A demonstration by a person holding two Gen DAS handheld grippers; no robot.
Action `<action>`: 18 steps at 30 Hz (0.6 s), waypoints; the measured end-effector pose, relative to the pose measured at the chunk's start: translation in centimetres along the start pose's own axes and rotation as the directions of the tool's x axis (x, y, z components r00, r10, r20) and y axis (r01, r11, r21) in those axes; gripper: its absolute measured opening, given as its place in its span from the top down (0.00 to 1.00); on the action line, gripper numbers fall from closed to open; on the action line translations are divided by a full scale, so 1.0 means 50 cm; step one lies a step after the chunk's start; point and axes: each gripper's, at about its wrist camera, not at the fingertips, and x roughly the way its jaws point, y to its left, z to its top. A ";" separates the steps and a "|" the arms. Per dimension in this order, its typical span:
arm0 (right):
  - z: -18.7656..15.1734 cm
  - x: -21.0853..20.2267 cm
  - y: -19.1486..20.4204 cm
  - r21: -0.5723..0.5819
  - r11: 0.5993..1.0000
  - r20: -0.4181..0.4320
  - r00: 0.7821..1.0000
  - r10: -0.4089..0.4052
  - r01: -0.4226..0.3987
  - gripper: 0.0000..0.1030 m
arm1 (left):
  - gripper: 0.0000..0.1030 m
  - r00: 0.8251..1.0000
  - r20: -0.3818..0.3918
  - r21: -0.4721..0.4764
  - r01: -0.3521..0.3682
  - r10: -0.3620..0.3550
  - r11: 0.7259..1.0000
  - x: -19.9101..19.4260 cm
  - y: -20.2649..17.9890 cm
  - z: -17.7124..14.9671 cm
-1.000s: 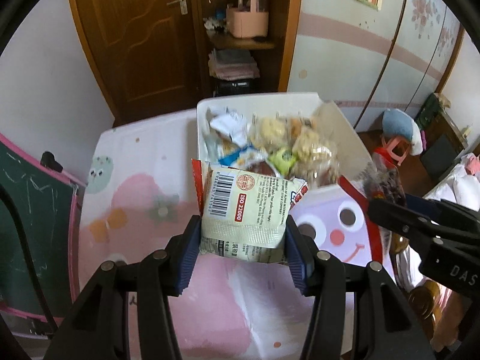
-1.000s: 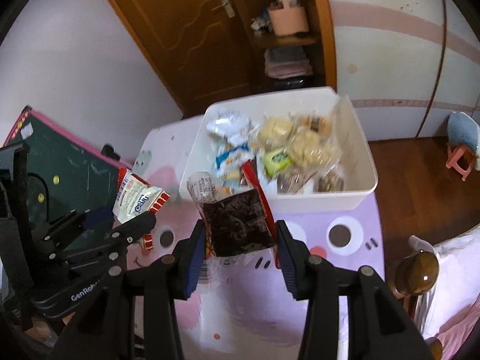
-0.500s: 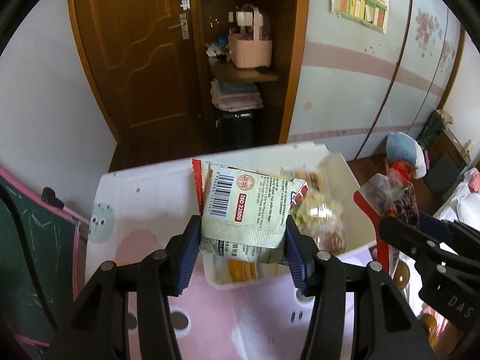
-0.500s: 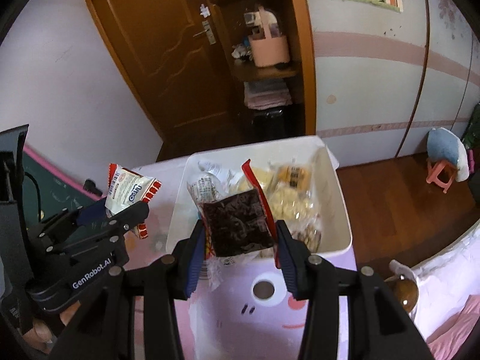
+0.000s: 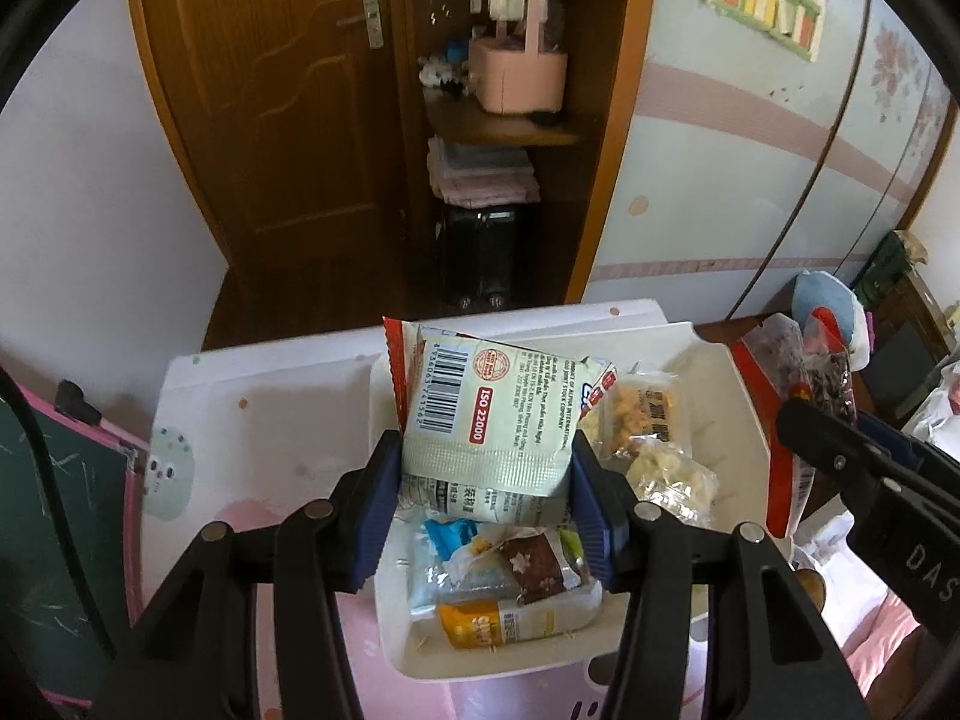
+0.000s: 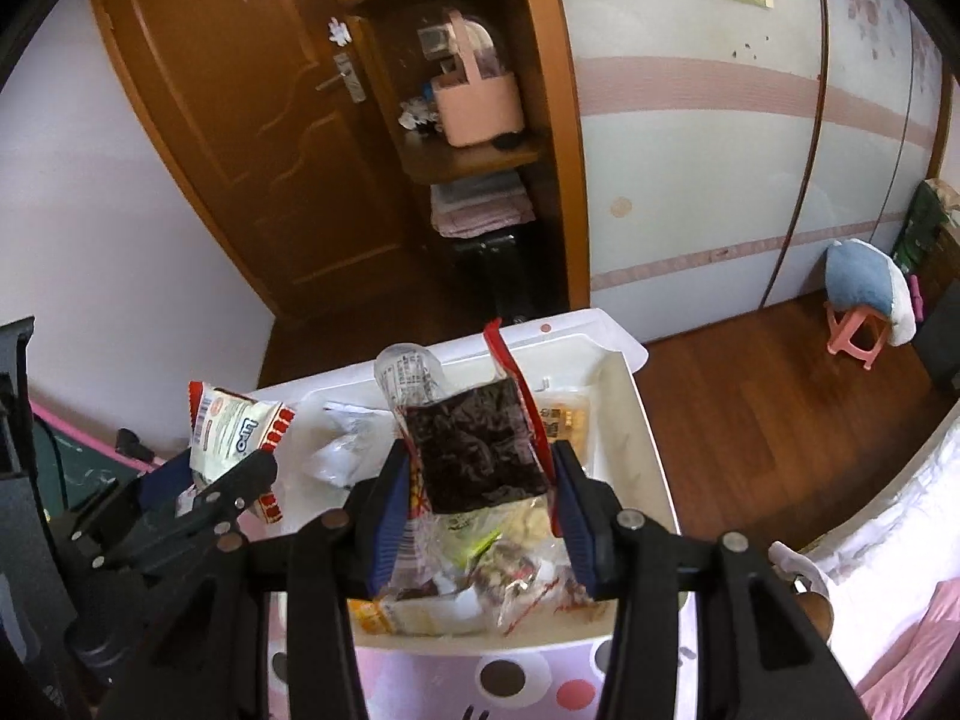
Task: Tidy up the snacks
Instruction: 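Carry both packets over the white tray and open both tools to drop them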
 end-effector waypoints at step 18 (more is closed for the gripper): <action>-0.040 0.179 -0.013 -0.018 1.000 -0.164 0.986 -0.027 0.025 0.40 | 0.15 0.997 -0.080 -0.046 -0.021 0.017 0.999 0.131 0.020 -0.019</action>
